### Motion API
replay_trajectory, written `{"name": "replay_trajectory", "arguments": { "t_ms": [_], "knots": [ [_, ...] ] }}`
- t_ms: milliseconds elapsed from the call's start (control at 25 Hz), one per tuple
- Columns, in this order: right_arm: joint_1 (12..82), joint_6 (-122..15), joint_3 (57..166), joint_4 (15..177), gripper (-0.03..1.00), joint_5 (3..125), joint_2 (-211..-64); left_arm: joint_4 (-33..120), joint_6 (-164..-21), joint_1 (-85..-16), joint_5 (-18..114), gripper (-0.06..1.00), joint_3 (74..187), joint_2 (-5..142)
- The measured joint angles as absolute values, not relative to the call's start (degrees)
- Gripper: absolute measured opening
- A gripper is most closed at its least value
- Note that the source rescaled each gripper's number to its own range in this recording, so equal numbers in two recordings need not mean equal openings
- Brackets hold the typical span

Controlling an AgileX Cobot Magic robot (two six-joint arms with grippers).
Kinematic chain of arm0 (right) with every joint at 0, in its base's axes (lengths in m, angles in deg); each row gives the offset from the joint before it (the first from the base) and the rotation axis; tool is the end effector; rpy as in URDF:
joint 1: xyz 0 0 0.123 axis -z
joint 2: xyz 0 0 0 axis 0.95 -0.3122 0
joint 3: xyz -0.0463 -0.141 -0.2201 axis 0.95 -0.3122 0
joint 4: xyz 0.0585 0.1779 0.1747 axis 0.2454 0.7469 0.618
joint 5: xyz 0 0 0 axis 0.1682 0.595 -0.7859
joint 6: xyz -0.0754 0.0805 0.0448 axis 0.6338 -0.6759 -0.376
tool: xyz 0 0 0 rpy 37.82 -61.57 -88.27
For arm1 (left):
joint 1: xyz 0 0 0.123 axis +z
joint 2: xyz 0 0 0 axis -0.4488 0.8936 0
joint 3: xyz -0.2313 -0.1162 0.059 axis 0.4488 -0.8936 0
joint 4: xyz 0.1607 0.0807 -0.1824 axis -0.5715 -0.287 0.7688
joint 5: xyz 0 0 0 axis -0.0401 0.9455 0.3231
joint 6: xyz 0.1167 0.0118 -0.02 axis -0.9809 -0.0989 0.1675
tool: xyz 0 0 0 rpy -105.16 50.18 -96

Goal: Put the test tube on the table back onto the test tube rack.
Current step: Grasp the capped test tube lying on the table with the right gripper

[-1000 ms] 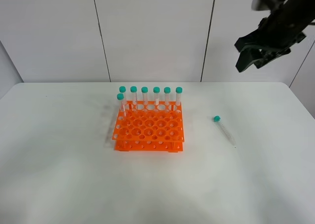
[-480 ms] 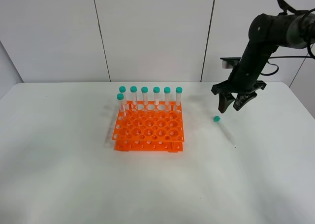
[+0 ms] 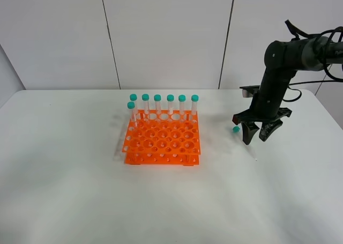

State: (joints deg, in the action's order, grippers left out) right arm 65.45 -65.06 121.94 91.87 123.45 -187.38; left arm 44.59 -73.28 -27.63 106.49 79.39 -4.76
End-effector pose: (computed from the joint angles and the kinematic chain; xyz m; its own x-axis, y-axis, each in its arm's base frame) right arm 0.3960 0.0506 0.1063 -0.9542 -0.2828 0.0978 -0.2765 0.9582 0.0727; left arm 0.0393 -0.0266 0.2665 -0.4284 0.1534 -0.8905 0.2765 0.9605 0.0324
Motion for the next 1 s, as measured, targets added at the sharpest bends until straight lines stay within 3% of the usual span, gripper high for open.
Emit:
{"name": "replay_trajectory", "arguments": {
  "t_ms": [1000],
  "knots": [
    [65.4, -63.5, 113.9, 91.7, 0.54, 109.7, -187.4, 44.6, -73.3, -27.6, 106.5, 1.0, 79.4, -4.8]
  ]
}}
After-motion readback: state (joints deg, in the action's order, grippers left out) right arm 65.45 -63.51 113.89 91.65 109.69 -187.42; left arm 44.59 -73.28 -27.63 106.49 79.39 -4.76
